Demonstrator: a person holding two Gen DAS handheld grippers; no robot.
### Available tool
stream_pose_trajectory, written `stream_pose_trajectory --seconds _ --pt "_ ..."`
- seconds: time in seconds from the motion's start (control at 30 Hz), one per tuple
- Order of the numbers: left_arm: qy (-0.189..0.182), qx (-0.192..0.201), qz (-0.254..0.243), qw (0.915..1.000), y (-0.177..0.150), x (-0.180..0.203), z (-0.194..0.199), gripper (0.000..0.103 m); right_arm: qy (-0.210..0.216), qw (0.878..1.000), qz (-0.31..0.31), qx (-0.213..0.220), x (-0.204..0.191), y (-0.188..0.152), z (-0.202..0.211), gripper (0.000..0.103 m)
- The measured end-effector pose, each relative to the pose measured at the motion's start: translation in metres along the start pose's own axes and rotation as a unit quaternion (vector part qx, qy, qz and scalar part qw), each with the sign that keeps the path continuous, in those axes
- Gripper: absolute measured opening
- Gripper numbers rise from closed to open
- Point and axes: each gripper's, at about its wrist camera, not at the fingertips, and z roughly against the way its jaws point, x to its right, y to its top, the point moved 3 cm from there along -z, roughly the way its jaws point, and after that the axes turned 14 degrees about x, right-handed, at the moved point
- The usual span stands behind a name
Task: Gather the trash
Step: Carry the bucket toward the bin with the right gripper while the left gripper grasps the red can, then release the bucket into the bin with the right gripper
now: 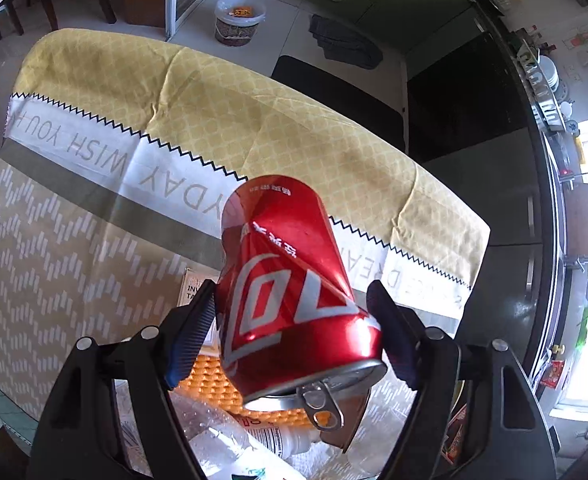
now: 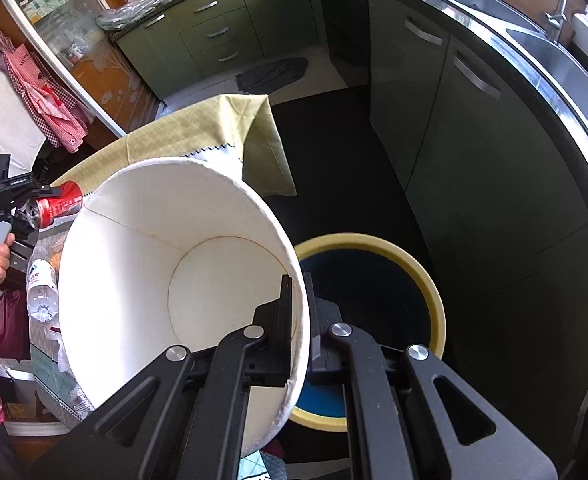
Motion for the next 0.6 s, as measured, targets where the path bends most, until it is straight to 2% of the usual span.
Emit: stream_pose_trajectory --seconds 0.23,0.3,0.6 --pt "-0.015 0.001 -0.033 0.9993 -0.015 0.009 0.027 0.071 -0.032 0.998 -0.04 -0.029 0.052 -0.038 -0.022 0.005" --pt "-0.02 0.0 -0.042 0.9989 -0.018 0.012 0.034 0.067 -0.039 0.997 -0.052 -0.035 0.065 -0.046 -0.03 0.005" --pt "-0.022 -0.004 -0.066 0.9976 -0.034 0.026 0.046 0.066 -0.064 0.993 -0.079 -0.059 0.098 -0.064 -0.07 0.006"
